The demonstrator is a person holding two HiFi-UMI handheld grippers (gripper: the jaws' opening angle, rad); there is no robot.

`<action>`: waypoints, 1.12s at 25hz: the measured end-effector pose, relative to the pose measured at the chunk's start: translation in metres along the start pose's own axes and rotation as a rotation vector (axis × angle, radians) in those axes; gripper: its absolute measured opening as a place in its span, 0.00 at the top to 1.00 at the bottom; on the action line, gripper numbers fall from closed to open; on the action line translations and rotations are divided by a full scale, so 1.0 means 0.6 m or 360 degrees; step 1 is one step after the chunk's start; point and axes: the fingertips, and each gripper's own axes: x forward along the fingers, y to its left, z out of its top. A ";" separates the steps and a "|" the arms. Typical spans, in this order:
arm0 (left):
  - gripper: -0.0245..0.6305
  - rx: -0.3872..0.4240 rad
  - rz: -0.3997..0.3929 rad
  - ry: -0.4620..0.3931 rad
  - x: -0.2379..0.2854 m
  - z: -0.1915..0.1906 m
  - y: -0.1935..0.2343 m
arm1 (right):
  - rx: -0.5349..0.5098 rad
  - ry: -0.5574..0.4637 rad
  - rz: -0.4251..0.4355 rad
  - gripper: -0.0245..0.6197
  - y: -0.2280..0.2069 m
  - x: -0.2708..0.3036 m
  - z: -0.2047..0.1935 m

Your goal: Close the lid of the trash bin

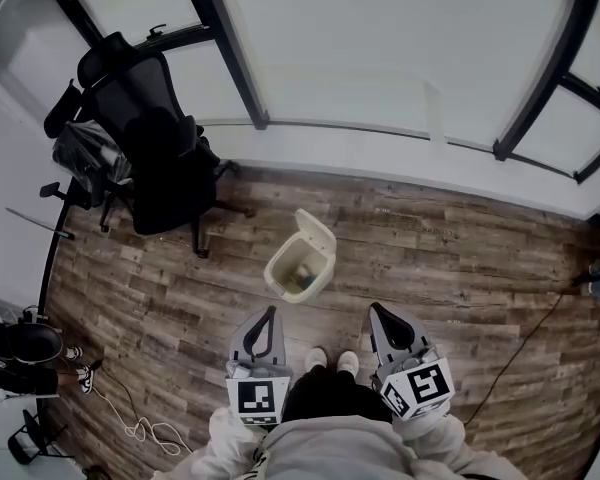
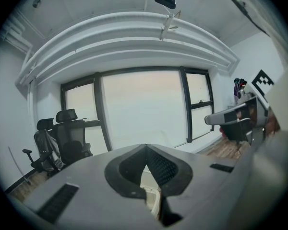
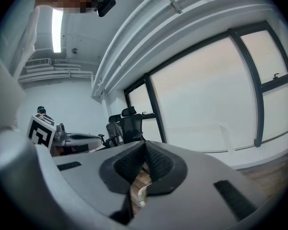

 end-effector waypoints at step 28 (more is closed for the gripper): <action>0.95 -0.0222 -0.0058 0.0250 0.302 -0.344 0.106 | 0.0011 0.0162 -0.0081 0.93 -0.146 0.370 -0.259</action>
